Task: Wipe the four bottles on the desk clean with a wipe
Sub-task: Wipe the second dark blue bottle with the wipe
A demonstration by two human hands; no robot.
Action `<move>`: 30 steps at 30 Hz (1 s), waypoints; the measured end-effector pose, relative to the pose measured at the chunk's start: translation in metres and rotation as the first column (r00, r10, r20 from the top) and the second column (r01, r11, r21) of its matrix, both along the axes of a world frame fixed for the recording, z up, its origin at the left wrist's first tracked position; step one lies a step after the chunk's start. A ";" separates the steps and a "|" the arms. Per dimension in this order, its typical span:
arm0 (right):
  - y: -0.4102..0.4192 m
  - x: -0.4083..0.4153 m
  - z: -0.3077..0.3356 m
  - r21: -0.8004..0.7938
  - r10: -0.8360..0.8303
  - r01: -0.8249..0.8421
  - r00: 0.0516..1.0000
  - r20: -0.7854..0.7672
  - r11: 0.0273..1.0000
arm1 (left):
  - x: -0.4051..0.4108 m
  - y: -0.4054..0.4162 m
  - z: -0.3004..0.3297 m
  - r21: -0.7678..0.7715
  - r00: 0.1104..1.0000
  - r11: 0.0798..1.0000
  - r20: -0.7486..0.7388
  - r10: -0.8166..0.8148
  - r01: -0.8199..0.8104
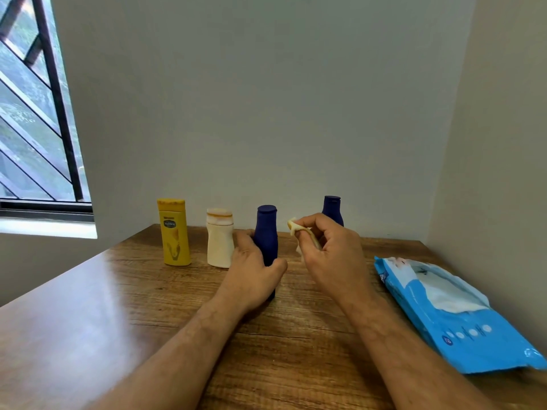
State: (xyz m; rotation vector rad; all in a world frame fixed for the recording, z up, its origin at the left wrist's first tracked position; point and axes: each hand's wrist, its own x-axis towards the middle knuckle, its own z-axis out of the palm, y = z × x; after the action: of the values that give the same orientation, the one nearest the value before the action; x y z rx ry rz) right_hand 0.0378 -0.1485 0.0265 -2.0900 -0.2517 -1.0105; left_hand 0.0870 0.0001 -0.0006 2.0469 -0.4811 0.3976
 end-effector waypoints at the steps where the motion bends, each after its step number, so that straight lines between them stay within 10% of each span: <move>1: 0.000 0.000 0.000 0.004 0.007 -0.007 1.000 0.001 1.000 | 0.002 0.001 0.000 0.019 0.999 0.999 -0.032 0.039 -0.038; 30: -0.003 0.011 -0.012 -0.033 -0.098 0.098 0.995 0.005 0.995 | 0.038 -0.042 -0.010 0.261 0.928 0.897 -0.002 0.372 -0.358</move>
State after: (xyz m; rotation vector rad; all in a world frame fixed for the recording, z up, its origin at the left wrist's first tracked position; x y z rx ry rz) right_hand 0.0485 -0.1510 0.0149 -2.1484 -0.1701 -1.0746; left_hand 0.1253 -0.0414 -0.0106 2.4012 -0.1129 0.5258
